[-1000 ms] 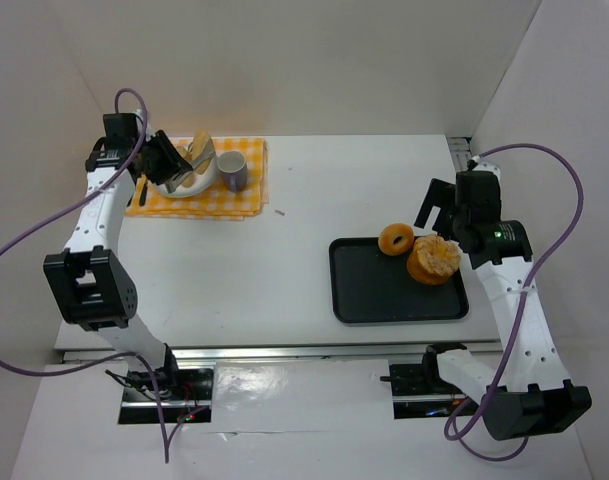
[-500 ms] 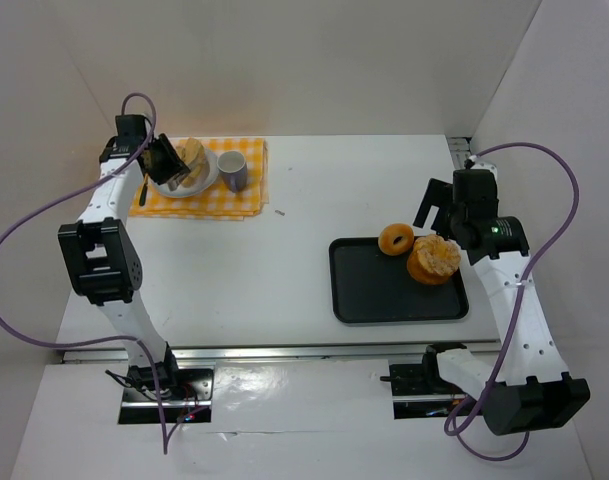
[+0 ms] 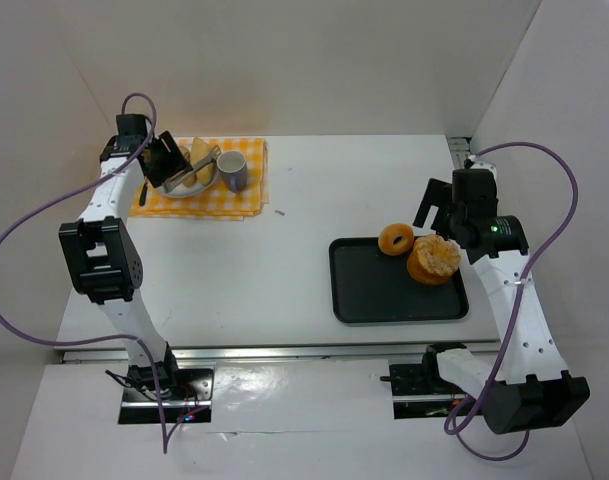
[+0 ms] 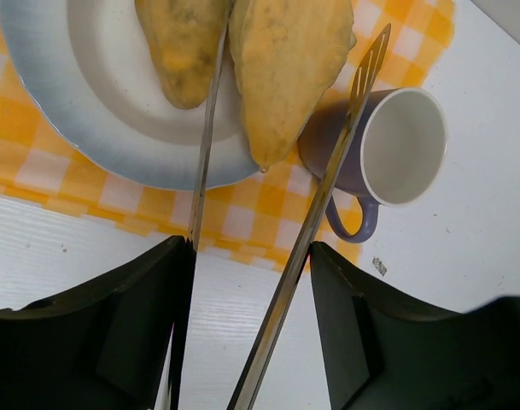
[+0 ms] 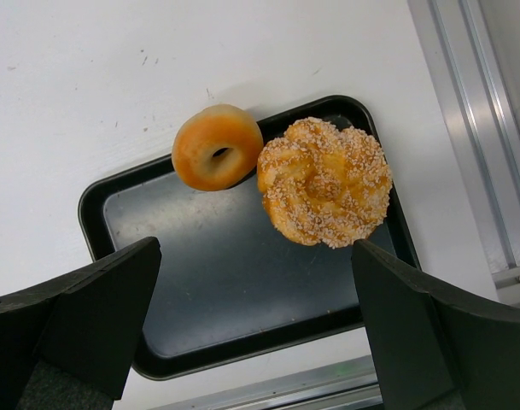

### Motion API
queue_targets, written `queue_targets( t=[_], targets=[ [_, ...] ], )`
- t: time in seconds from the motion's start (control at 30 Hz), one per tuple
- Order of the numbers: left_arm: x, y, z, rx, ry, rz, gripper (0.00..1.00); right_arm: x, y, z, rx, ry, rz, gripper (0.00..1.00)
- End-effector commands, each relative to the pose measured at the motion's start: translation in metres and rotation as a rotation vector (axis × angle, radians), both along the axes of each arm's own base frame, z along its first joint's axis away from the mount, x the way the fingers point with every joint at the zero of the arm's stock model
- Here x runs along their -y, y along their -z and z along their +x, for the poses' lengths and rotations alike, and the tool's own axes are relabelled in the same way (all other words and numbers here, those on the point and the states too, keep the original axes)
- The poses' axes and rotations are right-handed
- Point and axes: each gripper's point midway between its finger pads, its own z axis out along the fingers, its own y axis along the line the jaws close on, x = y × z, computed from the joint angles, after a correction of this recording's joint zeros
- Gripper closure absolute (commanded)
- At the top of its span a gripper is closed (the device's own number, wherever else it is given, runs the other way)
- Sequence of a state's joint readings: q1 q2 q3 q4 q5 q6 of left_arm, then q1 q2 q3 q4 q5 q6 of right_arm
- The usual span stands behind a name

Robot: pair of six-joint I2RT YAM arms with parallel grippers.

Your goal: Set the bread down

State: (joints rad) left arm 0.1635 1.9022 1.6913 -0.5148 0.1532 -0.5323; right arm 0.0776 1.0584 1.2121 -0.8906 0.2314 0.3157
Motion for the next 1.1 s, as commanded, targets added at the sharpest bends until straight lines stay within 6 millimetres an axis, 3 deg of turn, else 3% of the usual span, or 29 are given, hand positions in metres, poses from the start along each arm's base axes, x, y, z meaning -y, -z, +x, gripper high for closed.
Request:
queue_targets(
  t=[0.0, 0.07, 0.1, 0.17, 0.27, 0.37, 0.5, 0.57, 0.73, 0.9, 1.0, 1.03, 1.07],
  targets=[
    [-0.006, -0.064, 0.001, 0.142, -0.023, 0.027, 0.29, 0.002, -0.020, 0.008, 0.062, -0.002, -0.015, 0.00],
    [-0.004, -0.081, -0.001, 0.184, -0.017, 0.028, 0.29, 0.002, -0.020, 0.008, 0.062, -0.002, -0.015, 0.00],
    [-0.004, -0.104, -0.006, 0.232, -0.016, 0.036, 0.29, 0.002, -0.020, 0.008, 0.062, -0.002, -0.015, 0.00],
    [-0.003, -0.124, -0.011, 0.281, -0.016, 0.044, 0.30, 0.002, -0.020, 0.008, 0.062, -0.002, -0.015, 0.00],
    [0.014, -0.163, -0.020, 0.373, 0.046, 0.055, 0.32, 0.003, -0.019, 0.006, 0.062, -0.002, -0.015, 0.00],
    [0.030, -0.183, -0.029, 0.414, 0.093, 0.076, 0.32, 0.003, -0.019, 0.006, 0.062, -0.002, -0.015, 0.00],
    [0.043, -0.187, -0.037, 0.418, 0.134, 0.102, 0.33, 0.003, -0.019, 0.006, 0.062, -0.002, -0.015, 0.00],
    [0.053, -0.180, -0.042, 0.398, 0.157, 0.106, 0.33, 0.003, -0.019, 0.006, 0.062, -0.002, -0.015, 0.00],
    [0.054, -0.170, -0.043, 0.369, 0.150, 0.113, 0.33, 0.003, -0.019, 0.006, 0.062, -0.002, -0.015, 0.00],
    [0.051, -0.173, -0.047, 0.376, 0.133, 0.126, 0.33, 0.003, -0.019, 0.006, 0.062, -0.002, -0.015, 0.00],
    [0.050, -0.165, -0.054, 0.355, 0.118, 0.140, 0.34, 0.003, -0.019, 0.006, 0.062, -0.002, -0.015, 0.00],
    [0.047, -0.146, -0.056, 0.310, 0.101, 0.139, 0.34, 0.001, -0.019, 0.006, 0.062, -0.009, -0.009, 0.00],
    [0.044, -0.144, -0.059, 0.308, 0.074, 0.144, 0.32, 0.001, -0.015, 0.005, 0.053, -0.009, -0.010, 0.00]
  ],
)
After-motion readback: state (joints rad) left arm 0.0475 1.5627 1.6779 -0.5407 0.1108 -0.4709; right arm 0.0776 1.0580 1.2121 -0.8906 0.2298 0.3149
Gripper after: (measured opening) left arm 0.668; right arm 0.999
